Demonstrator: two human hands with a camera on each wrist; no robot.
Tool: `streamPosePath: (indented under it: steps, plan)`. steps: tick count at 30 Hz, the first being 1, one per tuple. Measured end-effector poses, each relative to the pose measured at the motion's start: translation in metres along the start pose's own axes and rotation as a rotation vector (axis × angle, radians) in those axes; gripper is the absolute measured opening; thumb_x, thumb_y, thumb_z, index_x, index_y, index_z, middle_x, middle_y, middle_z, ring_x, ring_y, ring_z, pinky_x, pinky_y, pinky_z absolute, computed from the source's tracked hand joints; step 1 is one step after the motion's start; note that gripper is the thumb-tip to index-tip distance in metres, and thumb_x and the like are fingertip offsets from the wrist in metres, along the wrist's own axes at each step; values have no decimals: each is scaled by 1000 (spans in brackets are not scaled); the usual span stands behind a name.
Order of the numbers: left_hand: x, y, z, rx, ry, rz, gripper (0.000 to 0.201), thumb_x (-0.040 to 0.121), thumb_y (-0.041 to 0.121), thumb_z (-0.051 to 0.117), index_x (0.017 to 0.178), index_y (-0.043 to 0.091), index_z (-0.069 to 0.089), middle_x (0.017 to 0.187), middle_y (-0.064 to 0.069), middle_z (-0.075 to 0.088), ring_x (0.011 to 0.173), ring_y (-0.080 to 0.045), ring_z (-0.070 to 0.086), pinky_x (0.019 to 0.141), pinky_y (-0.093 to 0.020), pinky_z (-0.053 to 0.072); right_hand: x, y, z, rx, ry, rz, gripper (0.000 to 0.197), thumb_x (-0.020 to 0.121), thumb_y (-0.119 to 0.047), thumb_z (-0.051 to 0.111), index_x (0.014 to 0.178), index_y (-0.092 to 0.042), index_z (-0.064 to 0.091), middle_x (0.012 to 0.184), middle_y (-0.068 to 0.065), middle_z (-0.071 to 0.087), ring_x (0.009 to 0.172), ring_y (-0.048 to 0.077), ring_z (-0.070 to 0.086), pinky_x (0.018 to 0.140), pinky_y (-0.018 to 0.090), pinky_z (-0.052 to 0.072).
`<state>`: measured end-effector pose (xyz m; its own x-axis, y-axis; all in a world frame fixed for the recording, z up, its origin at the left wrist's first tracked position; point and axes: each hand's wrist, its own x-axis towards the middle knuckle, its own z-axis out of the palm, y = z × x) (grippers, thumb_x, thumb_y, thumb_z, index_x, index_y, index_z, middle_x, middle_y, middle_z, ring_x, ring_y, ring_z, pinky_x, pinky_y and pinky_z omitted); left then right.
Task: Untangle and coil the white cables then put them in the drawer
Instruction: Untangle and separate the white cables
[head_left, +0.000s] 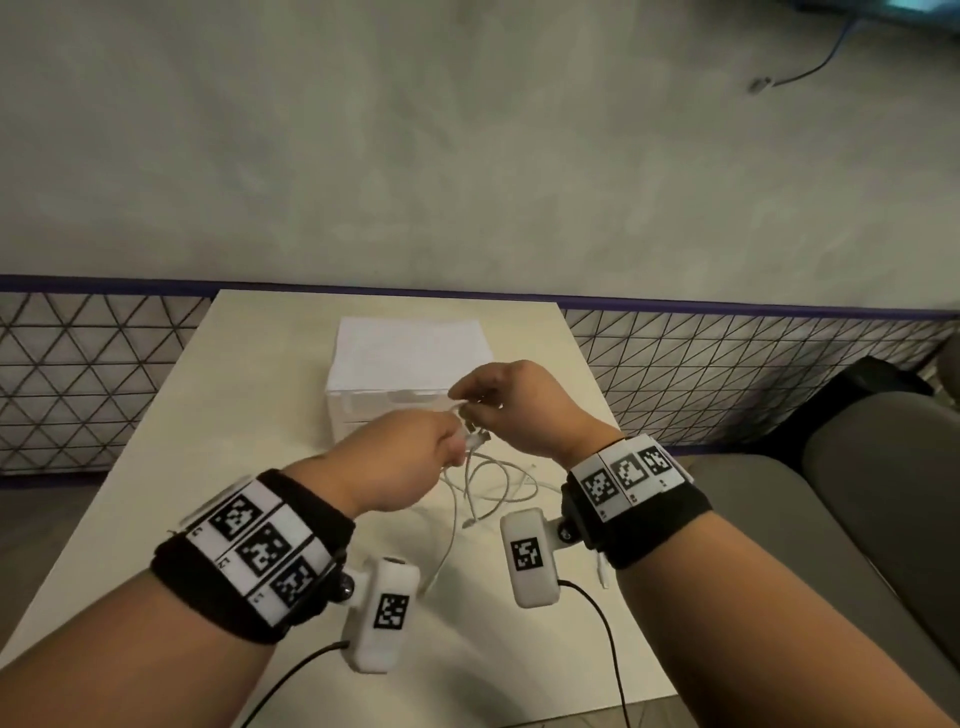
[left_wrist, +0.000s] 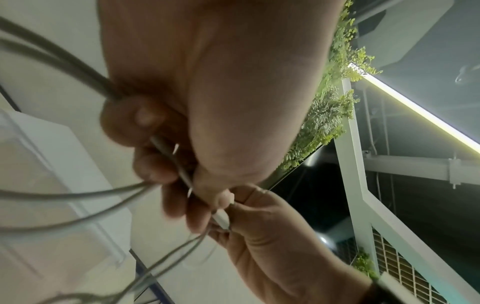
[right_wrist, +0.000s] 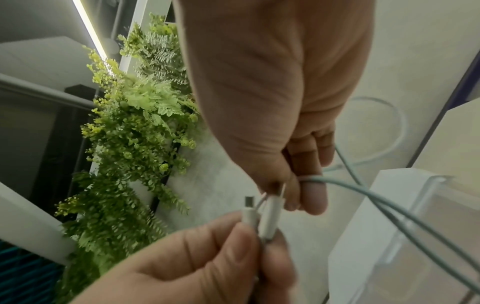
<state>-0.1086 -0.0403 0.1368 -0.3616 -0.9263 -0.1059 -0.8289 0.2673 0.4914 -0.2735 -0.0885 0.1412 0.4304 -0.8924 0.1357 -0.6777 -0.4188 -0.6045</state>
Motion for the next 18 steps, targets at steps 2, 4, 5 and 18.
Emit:
streamPosePath:
  steps: [2, 4, 5, 18]
  plan:
    - [0, 1, -3, -32, 152, -17, 25, 97, 29, 39, 82, 31, 59, 100, 4, 62, 90, -19, 60, 79, -38, 49, -1, 1, -2, 0, 17, 4, 18, 83, -11, 61, 97, -18, 70, 76, -5, 70, 70, 12, 63, 70, 22, 51]
    - [-3, 6, -13, -84, 346, -16, 24, 97, 24, 39, 83, 29, 58, 100, 6, 58, 84, -18, 57, 69, -34, 45, -1, 6, -2, -86, -34, 27, 18, 84, -11, 57, 96, -18, 68, 73, -8, 64, 67, 13, 59, 66, 22, 47]
    - [-5, 8, -21, -114, 441, -23, 24, 97, 23, 39, 84, 28, 58, 100, 7, 55, 83, -18, 55, 67, -32, 42, -2, 10, -2, -117, -71, 51, 19, 85, -10, 56, 97, -18, 68, 77, -7, 63, 67, 12, 59, 65, 21, 45]
    - [-24, -14, -91, -242, 1038, -78, 29, 101, 28, 34, 91, 18, 60, 84, -2, 55, 72, -21, 48, 63, -29, 34, -24, 75, 34, -141, -135, 346, 27, 85, -13, 55, 108, -21, 67, 112, -3, 69, 92, 14, 61, 89, 24, 46]
